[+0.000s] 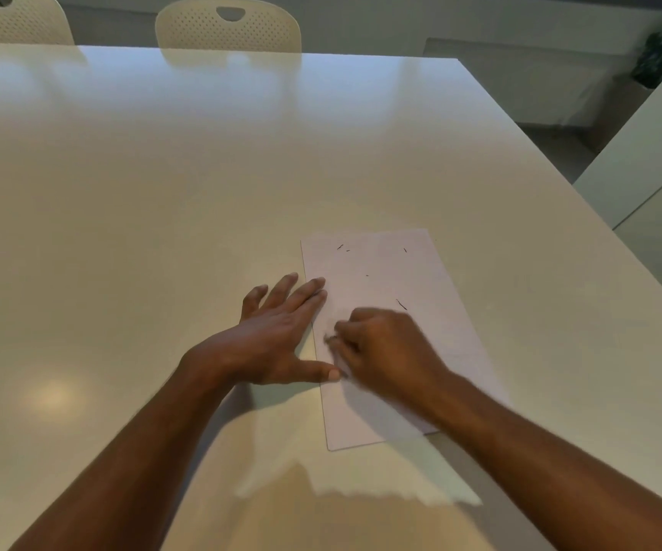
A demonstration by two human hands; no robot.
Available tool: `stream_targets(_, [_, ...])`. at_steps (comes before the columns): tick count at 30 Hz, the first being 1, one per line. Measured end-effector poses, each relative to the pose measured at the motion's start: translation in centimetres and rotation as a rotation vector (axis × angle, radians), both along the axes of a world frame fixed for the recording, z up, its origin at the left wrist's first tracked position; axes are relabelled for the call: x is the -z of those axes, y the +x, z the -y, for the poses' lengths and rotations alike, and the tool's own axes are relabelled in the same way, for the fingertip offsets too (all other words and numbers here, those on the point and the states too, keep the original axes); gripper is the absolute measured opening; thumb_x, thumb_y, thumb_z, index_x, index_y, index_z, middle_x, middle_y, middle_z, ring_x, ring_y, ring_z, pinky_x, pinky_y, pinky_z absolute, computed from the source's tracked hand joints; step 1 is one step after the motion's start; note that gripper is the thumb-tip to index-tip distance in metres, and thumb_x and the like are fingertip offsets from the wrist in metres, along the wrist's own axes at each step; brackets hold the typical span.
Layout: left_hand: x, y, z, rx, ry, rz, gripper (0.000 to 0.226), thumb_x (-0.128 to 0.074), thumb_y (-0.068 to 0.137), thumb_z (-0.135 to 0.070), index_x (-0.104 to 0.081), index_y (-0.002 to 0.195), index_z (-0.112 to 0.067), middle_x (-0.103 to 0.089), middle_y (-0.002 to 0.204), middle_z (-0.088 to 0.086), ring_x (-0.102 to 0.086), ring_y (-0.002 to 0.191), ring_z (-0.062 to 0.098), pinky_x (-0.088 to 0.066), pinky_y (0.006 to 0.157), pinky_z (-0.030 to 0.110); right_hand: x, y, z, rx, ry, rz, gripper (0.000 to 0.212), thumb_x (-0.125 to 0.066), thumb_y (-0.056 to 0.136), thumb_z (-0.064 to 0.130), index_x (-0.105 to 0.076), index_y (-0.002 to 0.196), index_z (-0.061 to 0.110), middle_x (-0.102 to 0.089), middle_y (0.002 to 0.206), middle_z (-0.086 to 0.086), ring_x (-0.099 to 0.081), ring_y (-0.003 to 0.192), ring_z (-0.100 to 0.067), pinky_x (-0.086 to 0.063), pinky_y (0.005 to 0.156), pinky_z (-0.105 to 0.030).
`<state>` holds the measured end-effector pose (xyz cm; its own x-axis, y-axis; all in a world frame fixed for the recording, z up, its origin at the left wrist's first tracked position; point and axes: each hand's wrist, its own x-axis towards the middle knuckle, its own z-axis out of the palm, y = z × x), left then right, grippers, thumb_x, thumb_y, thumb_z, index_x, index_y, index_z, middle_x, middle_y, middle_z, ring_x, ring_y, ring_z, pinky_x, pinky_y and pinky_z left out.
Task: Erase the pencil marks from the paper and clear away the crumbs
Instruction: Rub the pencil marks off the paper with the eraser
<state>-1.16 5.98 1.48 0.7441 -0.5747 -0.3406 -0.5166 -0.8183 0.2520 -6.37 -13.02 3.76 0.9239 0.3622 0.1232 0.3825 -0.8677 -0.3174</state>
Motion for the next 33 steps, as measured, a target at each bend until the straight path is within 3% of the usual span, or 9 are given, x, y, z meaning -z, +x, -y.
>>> stream_targets(4, [-0.1,-0.1,0.0,-0.009,-0.005,-0.008,0.116,-0.044,0.078,-0.086,0.013,0.158,-0.025,0.030,0.161,-0.014,0.038,0.143,0.010,0.018,0.118,0.042,0.2,2.7,2.0,0.211,-0.042,0.110,0.028,-0.056,0.095,0.028,-0.073,0.077,0.014,-0.057,0.066,0.001,-0.055,0.057,-0.020,-0.046,0.056,-0.030])
stream_targets(9, [-0.1,0.0,0.0,-0.006,-0.006,-0.010,0.117,-0.044,0.077,-0.087,0.013,0.158,-0.024,0.030,0.161,-0.014,0.039,0.142,0.011,0.018,0.117,0.041,-0.1,-0.4,-0.3,-0.038,-0.024,-0.035,0.033,-0.049,0.096,0.034,-0.073,0.081,0.018,-0.057,0.068,0.004,-0.055,0.058,-0.016,-0.048,0.058,-0.033])
stream_targets(14, [-0.2,-0.2,0.1,-0.016,-0.002,-0.019,0.116,-0.045,0.078,-0.085,0.014,0.158,-0.026,0.031,0.160,-0.015,0.039,0.142,0.011,0.020,0.118,0.041,-0.1,2.5,2.1,0.201,-0.064,0.108,0.029,-0.055,0.096,0.026,-0.073,0.079,0.012,-0.058,0.067,0.000,-0.055,0.057,-0.020,-0.052,0.058,-0.036])
stream_targets(19, [-0.3,-0.2,0.0,-0.003,-0.007,-0.009,0.114,-0.046,0.080,-0.084,0.014,0.158,-0.025,0.030,0.161,-0.013,0.038,0.143,0.012,0.017,0.120,0.044,-0.4,-0.9,-0.4,-0.056,-0.034,-0.058,0.028,-0.053,0.095,0.032,-0.073,0.080,0.019,-0.057,0.068,0.005,-0.055,0.058,-0.014,-0.049,0.059,-0.033])
stream_targets(24, [-0.2,-0.2,0.0,-0.008,-0.011,-0.003,0.115,-0.044,0.078,-0.086,0.014,0.158,-0.026,0.031,0.160,-0.015,0.038,0.143,0.011,0.019,0.119,0.042,-0.1,2.5,3.1,0.237,-0.105,0.109,0.026,-0.058,0.090,0.029,-0.072,0.074,0.014,-0.060,0.068,-0.003,-0.059,0.059,-0.027,-0.046,0.055,-0.031])
stream_targets(29, [-0.1,-0.2,0.0,-0.009,-0.004,-0.014,0.118,-0.043,0.076,-0.088,0.014,0.158,-0.025,0.032,0.160,-0.015,0.040,0.142,0.011,0.019,0.118,0.041,-0.5,-1.4,0.2,0.006,-0.038,-0.015,0.031,-0.051,0.095,0.034,-0.070,0.075,0.021,-0.054,0.064,0.007,-0.053,0.054,-0.015,-0.046,0.054,-0.030])
stream_targets(33, [-0.1,-0.2,0.0,-0.012,-0.002,-0.007,0.116,-0.042,0.077,-0.087,0.015,0.158,-0.026,0.034,0.159,-0.014,0.040,0.142,0.011,0.020,0.118,0.041,-0.3,2.5,3.6,0.240,-0.144,0.084,0.030,-0.054,0.091,0.033,-0.070,0.074,0.015,-0.060,0.068,-0.001,-0.060,0.062,-0.028,-0.038,0.054,-0.030])
